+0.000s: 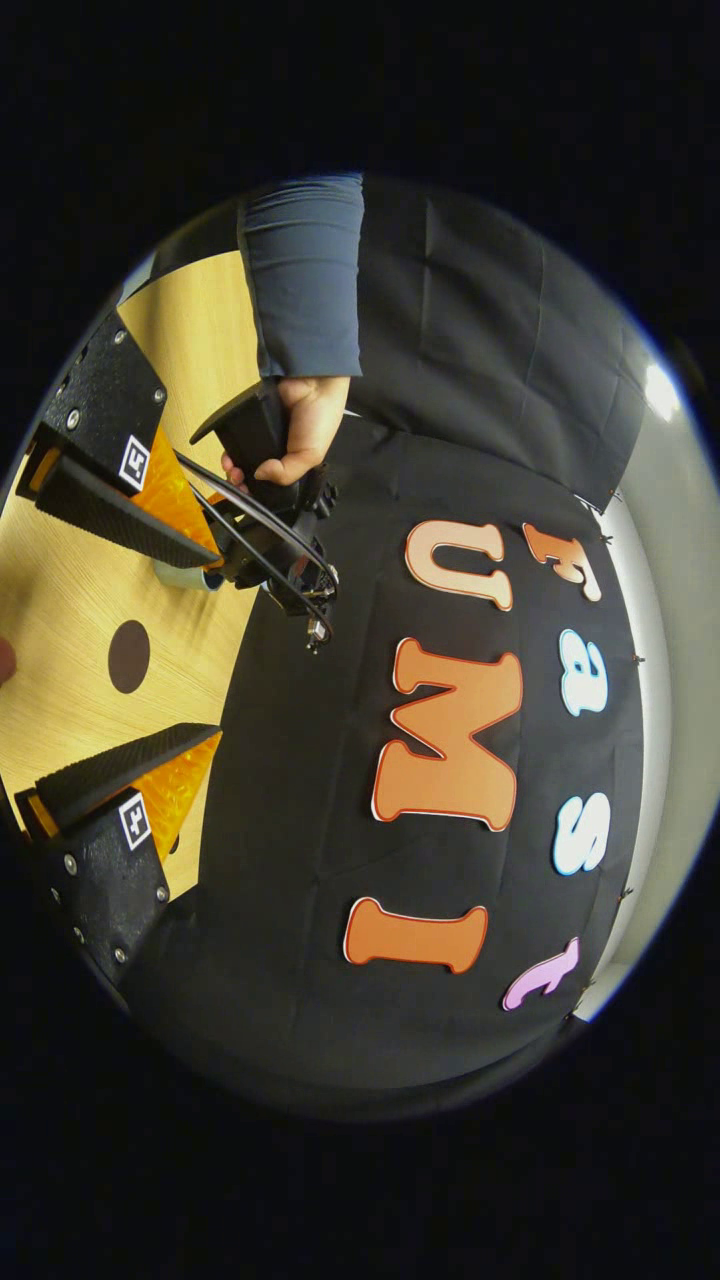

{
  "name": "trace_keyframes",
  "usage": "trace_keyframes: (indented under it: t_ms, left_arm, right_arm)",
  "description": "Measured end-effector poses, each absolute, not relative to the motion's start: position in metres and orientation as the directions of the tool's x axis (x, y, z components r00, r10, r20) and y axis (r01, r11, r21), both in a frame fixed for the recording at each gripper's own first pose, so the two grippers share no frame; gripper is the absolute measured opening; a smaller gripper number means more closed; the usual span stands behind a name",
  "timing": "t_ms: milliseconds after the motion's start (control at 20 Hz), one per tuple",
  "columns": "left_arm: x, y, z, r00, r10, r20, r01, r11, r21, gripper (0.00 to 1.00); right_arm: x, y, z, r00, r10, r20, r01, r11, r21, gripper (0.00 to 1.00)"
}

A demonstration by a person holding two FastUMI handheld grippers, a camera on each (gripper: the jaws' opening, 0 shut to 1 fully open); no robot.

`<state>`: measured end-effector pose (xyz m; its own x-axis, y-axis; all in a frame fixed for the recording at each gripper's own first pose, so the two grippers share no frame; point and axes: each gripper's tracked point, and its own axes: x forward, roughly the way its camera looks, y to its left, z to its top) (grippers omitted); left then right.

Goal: Put the toothbrush and toothpaste on the desktop into the cup, then pick up the cup and place it on the coaster on the desktop.

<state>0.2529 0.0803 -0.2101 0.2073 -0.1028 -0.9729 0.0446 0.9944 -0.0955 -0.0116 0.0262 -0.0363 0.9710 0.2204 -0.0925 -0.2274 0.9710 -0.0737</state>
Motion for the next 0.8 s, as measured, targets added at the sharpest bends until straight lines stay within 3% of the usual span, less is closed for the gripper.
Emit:
trace_keyframes:
  t_ms: [100, 150, 200, 800]
  left_arm:
    - [0.264, 0.076, -0.216, 0.192, -0.099, -0.976, 0.025, 0.995, -0.096, 0.48]
    - [0.271, 0.073, -0.218, 0.187, -0.110, -0.976, 0.010, 0.994, -0.110, 0.36]
    - [0.277, 0.070, -0.223, 0.177, -0.115, -0.977, 0.001, 0.993, -0.117, 0.31]
    - [0.422, 0.039, -0.253, 0.232, -0.080, -0.969, -0.019, 0.996, -0.086, 0.22]
  right_arm:
    - [-0.014, 0.024, -0.037, 0.971, 0.222, -0.091, -0.229, 0.971, -0.070, 0.94]
    - [-0.018, 0.027, -0.040, 0.966, 0.242, -0.095, -0.248, 0.967, -0.057, 0.94]
    - [-0.022, 0.029, -0.045, 0.961, 0.255, -0.106, -0.261, 0.964, -0.047, 0.94]
    - [-0.022, 0.013, -0.055, 0.968, 0.215, -0.130, -0.218, 0.976, -0.010, 0.94]
